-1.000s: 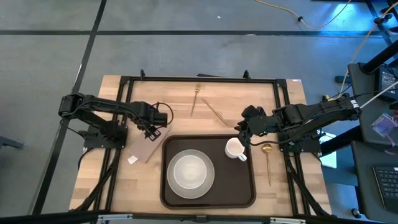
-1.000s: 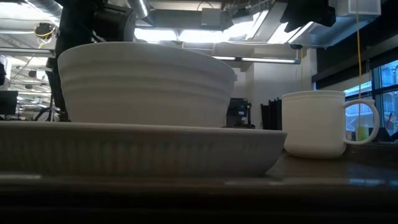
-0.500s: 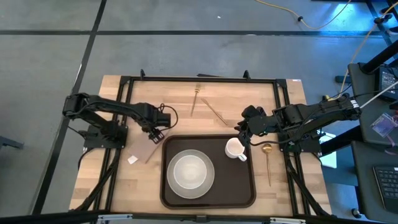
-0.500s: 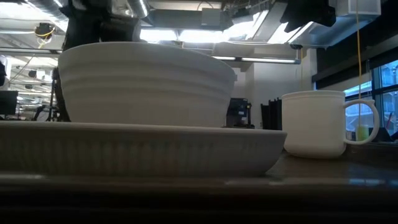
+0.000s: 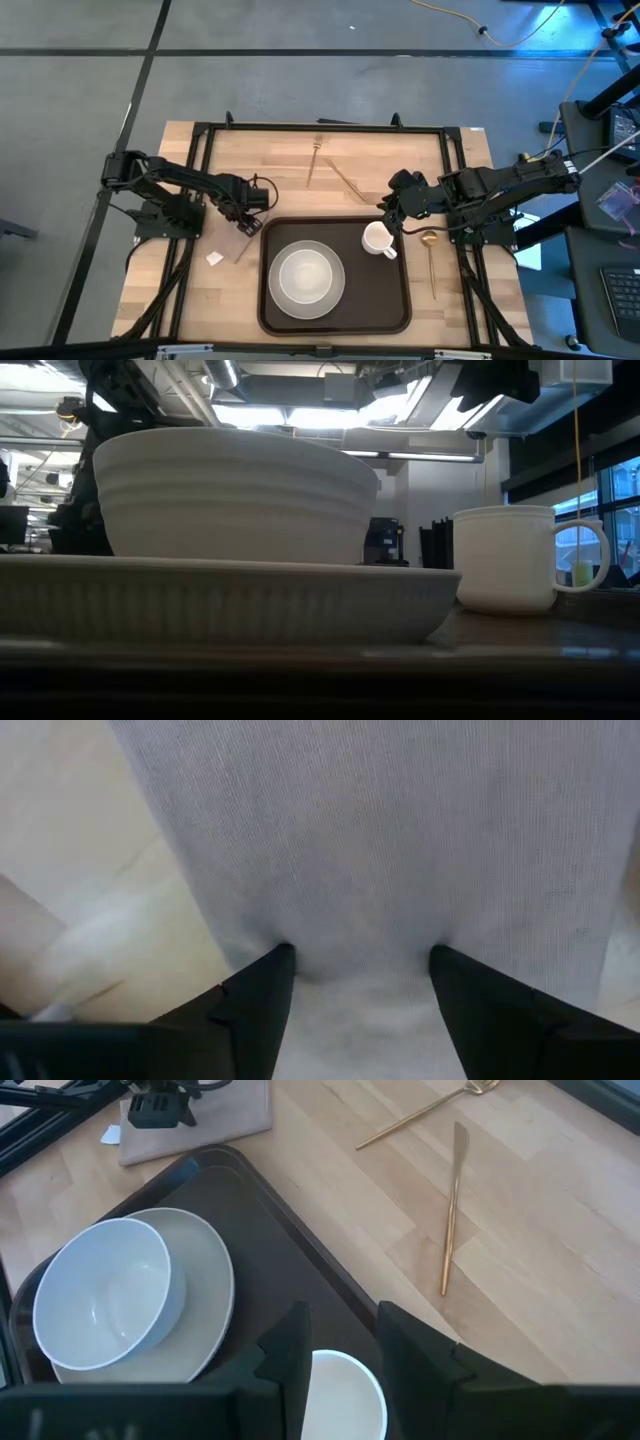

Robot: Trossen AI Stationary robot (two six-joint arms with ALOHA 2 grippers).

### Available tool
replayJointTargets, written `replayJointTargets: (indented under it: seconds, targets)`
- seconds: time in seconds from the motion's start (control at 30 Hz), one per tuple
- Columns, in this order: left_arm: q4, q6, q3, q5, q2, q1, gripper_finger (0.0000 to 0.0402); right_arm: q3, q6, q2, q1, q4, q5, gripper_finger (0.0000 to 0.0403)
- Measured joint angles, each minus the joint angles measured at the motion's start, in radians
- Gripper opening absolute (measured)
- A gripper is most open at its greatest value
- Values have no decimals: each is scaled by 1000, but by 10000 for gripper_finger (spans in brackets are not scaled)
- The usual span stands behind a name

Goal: Set up tray
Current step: Put the brown napkin on the black serving tray to the right of the gray plate

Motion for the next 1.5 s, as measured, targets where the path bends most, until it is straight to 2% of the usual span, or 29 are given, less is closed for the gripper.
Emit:
replayJointTargets:
  seconds: [0.17,0.6,0.73,0.87,1.0,1.37,1.5]
  targets:
    - [4,-27,-3,-1,1,6,187,0,-9,0,0,0,1,117]
    - [-13,-64,-4,-60,3,5,16,0,-21,0,0,0,1,117]
    - [-37,-68,6,-73,-11,5,8,0,-23,0,0,0,1,117]
    - [-168,-62,76,-149,-73,8,6,0,-23,0,0,-1,1,117]
    - [-242,-45,154,-118,-160,24,6,0,-23,0,0,-1,1,117]
    - [-213,-9,391,-36,-406,55,5,0,-23,0,0,0,15,117]
    - [-79,-6,484,10,-444,42,5,0,-19,0,0,7,21,117]
